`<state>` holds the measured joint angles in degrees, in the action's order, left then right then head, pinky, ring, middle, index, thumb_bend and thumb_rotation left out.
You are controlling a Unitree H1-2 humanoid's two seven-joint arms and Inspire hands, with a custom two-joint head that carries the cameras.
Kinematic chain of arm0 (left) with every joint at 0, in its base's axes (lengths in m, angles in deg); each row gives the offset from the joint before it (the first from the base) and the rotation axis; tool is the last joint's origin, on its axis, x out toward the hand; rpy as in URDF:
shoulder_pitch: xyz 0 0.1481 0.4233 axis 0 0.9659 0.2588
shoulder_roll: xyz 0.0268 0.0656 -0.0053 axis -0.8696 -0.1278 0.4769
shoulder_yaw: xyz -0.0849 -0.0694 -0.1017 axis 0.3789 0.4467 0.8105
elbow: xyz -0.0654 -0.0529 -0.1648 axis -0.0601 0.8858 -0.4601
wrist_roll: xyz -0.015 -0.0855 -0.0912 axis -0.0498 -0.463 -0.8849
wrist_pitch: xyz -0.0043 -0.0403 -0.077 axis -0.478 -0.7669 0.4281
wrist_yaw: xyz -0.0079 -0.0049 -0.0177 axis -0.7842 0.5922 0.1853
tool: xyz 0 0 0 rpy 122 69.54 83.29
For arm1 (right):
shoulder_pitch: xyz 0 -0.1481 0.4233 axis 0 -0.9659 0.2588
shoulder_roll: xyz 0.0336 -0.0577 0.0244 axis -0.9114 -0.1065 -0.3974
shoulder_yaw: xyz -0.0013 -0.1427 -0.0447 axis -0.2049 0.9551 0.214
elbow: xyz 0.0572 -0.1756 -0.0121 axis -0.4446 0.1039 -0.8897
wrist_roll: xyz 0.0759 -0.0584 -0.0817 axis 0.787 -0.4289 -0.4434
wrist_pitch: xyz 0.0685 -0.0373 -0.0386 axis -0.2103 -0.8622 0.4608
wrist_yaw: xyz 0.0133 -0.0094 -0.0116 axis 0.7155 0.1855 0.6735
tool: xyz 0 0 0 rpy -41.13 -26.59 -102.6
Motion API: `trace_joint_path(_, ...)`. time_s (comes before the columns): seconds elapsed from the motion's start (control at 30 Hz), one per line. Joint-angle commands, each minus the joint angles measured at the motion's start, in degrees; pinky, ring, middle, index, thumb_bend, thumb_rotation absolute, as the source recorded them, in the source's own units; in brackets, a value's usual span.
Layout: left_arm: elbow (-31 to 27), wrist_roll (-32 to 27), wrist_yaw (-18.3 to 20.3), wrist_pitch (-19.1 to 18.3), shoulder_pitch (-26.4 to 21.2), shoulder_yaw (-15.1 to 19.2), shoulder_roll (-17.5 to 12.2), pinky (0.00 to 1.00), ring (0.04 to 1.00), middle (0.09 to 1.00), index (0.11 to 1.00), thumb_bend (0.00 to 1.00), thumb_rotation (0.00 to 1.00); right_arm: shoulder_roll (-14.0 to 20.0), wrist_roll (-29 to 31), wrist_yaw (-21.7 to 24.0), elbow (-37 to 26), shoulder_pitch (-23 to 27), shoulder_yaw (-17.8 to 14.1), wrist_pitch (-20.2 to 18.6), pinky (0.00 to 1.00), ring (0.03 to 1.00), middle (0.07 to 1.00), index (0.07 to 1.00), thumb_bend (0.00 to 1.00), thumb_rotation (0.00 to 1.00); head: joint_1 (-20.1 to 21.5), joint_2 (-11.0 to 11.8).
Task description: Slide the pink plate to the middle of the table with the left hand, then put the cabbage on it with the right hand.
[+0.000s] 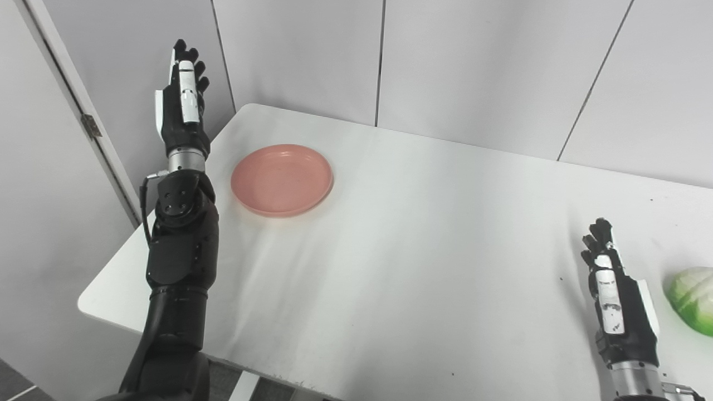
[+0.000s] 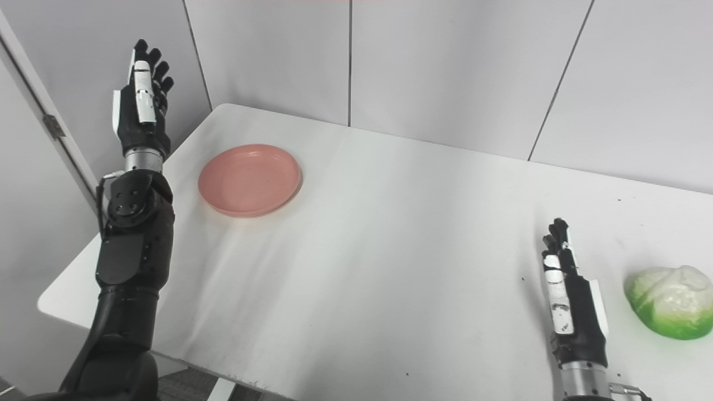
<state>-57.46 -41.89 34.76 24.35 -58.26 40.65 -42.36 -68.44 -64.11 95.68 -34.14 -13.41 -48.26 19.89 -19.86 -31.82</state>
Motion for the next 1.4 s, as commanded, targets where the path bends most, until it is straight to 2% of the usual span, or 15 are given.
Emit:
trace_joint_path(0.0,0.2,-0.7,-0.1,2.1,-1.8,0.5,-2.3,0.92,0.936,0.942,0.935,0.47,1.0,0.1,0.3,0.1,1.2,-1.4,-0.2,0.7,1.0,0.993,1.0,1.0,0.32,1.0,-0.3,-0.2)
trace_joint_path(0.4,8.8,-2.9,0.8,4.9,-2.2,2.3,-4.5,0.91,0.92,0.926,0.93,0.45,1.0,0.5,0.9,0.5,0.3,-1.6,-0.3,0.3,1.0,0.997,1.0,1.0,0.31,1.0,-0.8,-0.6)
trace_joint_path(0.73,12.4,-5.8,1.0,2.5,-1.6,2.2,-5.0,0.93,0.92,0.926,0.929,0.46,1.0,0.6,0.2,0.1,-0.8,-1.9,-0.2,-0.2,0.99,0.988,1.0,1.0,0.31,1.0,-1.0,-1.6)
trace_joint_path(1.0,15.8,-5.8,0.6,2.1,-1.5,1.5,-5.1,0.93,0.916,0.915,0.922,0.44,1.0,0.6,0.4,0.2,-1.2,-2.0,-0.2,-0.8,1.0,0.991,1.0,1.0,0.32,1.0,-0.8,-2.0)
trace_joint_path(1.37,21.1,-6.9,0.1,1.2,-2.1,1.6,-4.0,0.86,0.889,0.878,0.873,0.44,1.0,0.5,0.4,0.2,-1.4,-2.0,-0.1,-0.8,0.99,0.985,0.998,1.0,0.32,1.0,-0.5,-2.6)
